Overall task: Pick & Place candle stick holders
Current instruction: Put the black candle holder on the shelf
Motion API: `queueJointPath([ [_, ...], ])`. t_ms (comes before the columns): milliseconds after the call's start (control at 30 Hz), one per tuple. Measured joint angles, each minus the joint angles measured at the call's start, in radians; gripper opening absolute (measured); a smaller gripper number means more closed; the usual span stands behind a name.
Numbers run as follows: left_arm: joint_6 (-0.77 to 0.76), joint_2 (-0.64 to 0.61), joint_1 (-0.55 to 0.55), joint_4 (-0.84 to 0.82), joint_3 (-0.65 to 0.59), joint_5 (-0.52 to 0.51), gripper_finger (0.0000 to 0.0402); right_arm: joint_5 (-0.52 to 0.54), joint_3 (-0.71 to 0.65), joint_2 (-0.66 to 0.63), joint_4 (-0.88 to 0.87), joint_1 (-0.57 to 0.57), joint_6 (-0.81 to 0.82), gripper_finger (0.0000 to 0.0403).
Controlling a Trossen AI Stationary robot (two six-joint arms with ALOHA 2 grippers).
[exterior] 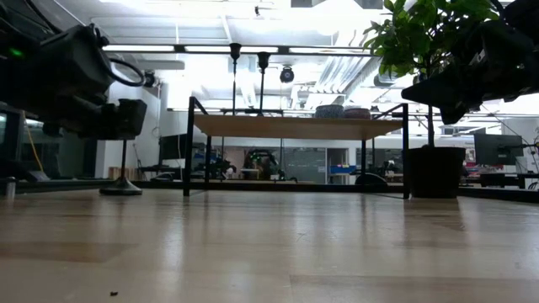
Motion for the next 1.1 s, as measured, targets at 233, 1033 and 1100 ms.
queueJointPath([
  [233, 0.011, 0.000, 0.000, 0.020, 0.000, -0.016, 0.0022, 0.000, 0.000, 0.000, 0.000, 0.000, 0.000, 0.0005],
  [1033, 0.200, -0.068, 0.000, 0.035, 0.061, 0.009, 0.0017, 0.000, 0.000, 0.000, 0.000, 0.000, 0.000, 0.0005],
  [1100, 0.280, -0.080, 0.000, 0.035, 0.093, 0.018, 0.0017, 0.000, 0.000, 0.000, 0.000, 0.000, 0.000, 0.0005],
])
